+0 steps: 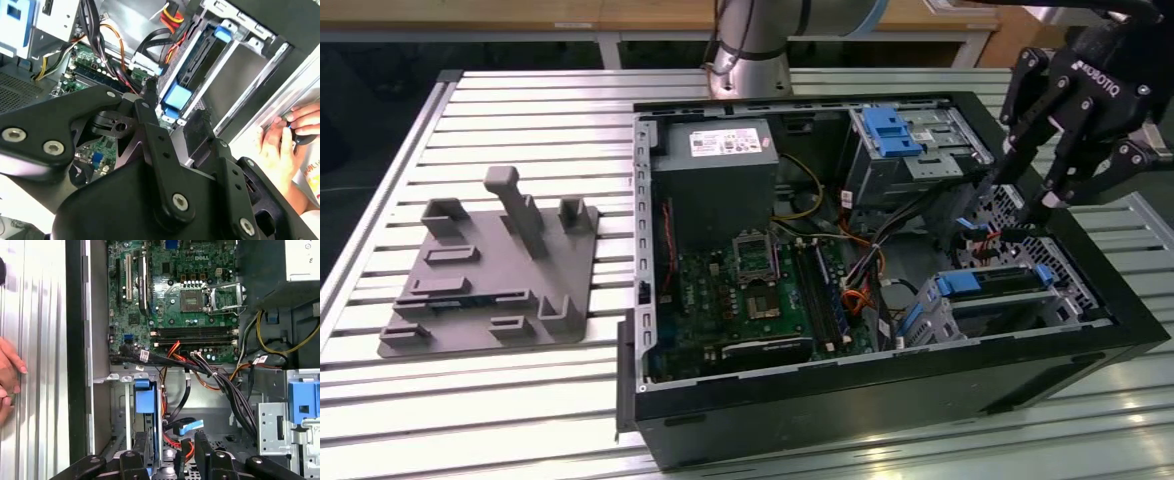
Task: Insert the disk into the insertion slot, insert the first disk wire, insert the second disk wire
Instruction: 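Insert the first disk wire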
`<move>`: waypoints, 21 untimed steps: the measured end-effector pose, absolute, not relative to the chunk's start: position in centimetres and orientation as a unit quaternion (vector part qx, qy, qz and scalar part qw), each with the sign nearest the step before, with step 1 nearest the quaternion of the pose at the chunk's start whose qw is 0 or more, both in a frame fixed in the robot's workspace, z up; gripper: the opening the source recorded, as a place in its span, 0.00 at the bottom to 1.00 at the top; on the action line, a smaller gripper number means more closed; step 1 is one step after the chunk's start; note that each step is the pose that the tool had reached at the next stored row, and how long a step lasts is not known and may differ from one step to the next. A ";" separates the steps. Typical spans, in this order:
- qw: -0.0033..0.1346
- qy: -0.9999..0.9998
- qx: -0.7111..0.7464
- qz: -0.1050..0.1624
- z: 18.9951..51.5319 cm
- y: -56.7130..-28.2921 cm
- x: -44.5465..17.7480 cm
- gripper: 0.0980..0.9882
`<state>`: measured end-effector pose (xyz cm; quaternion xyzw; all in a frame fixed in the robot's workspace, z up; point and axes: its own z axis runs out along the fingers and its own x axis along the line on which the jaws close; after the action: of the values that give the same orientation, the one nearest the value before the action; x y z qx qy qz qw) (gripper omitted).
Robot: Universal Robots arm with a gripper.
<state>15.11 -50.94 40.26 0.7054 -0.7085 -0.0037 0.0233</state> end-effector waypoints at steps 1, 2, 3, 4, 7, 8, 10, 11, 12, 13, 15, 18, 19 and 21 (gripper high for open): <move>0.026 -0.708 0.705 -0.006 40.2 -50.9 15.5 0.45; 0.027 -0.708 0.705 -0.008 40.2 -50.9 15.9 0.45; 0.028 -0.708 0.705 -0.009 40.2 -50.9 16.3 0.45; 0.029 -0.709 0.705 -0.008 40.1 -50.9 16.5 0.45; 0.038 -0.715 0.699 0.002 40.1 -50.9 16.5 0.45; 0.039 -0.718 0.695 0.005 40.1 -50.9 16.5 0.45; 0.041 -0.725 0.687 0.013 40.0 -50.9 16.5 0.45; 0.042 -0.729 0.683 0.016 40.0 -50.9 16.5 0.45; 0.043 -0.732 0.679 0.020 40.0 -50.9 16.5 0.45; 0.046 -0.734 0.677 0.023 39.9 -50.9 16.5 0.45; 0.053 -0.734 0.676 0.031 39.8 -50.5 16.5 0.45; 0.061 -0.734 0.676 0.039 39.6 -49.5 16.6 0.45; 0.063 -0.733 0.676 0.042 39.5 -49.2 16.7 0.45; 0.067 -0.733 0.675 0.045 39.3 -48.7 17.0 0.45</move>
<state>16.97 -48.74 39.31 0.6752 -0.7332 0.0448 0.0672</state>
